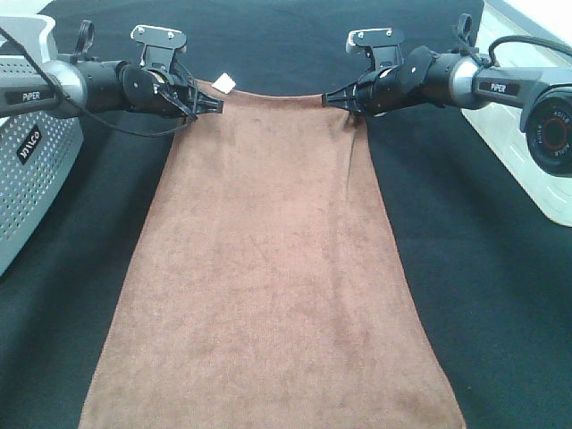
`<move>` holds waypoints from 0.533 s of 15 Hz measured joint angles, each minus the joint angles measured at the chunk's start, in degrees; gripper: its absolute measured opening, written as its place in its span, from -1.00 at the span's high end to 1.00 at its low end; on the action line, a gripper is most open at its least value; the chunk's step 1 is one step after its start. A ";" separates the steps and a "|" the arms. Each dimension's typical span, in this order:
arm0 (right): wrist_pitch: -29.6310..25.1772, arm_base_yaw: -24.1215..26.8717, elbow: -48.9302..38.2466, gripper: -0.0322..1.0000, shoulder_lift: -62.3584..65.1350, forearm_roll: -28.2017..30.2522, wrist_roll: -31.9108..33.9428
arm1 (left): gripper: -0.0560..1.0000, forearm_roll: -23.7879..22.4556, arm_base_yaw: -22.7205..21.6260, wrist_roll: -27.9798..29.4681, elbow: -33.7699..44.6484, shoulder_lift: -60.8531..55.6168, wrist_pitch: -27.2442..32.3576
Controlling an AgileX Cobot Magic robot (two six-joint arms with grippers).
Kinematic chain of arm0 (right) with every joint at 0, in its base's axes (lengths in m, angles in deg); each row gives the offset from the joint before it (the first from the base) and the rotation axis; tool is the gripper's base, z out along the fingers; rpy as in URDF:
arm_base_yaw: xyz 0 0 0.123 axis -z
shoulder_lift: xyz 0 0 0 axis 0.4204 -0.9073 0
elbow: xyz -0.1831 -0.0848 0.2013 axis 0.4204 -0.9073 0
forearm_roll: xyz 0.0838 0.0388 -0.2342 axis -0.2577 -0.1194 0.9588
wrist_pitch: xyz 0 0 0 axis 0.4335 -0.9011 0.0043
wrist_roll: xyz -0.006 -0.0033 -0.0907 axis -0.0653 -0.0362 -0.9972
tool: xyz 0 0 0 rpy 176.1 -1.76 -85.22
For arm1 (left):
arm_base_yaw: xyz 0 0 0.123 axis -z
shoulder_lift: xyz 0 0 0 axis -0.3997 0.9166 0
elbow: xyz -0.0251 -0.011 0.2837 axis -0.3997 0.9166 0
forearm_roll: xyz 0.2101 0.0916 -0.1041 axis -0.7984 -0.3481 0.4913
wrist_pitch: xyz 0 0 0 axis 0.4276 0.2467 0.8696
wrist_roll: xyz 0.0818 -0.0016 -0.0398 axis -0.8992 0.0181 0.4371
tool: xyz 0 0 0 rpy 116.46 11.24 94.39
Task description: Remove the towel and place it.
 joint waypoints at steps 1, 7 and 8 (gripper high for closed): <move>0.00 0.00 0.00 0.79 0.00 0.00 0.00 | 0.75 0.00 0.00 0.00 0.00 0.00 -0.06; 0.06 1.03 0.00 0.11 -0.23 -0.34 0.00 | 0.32 0.00 0.00 0.00 0.00 0.00 -0.11; 0.06 1.43 0.00 0.02 -0.46 -1.03 0.00 | 0.13 0.00 0.00 0.00 0.00 0.00 -0.29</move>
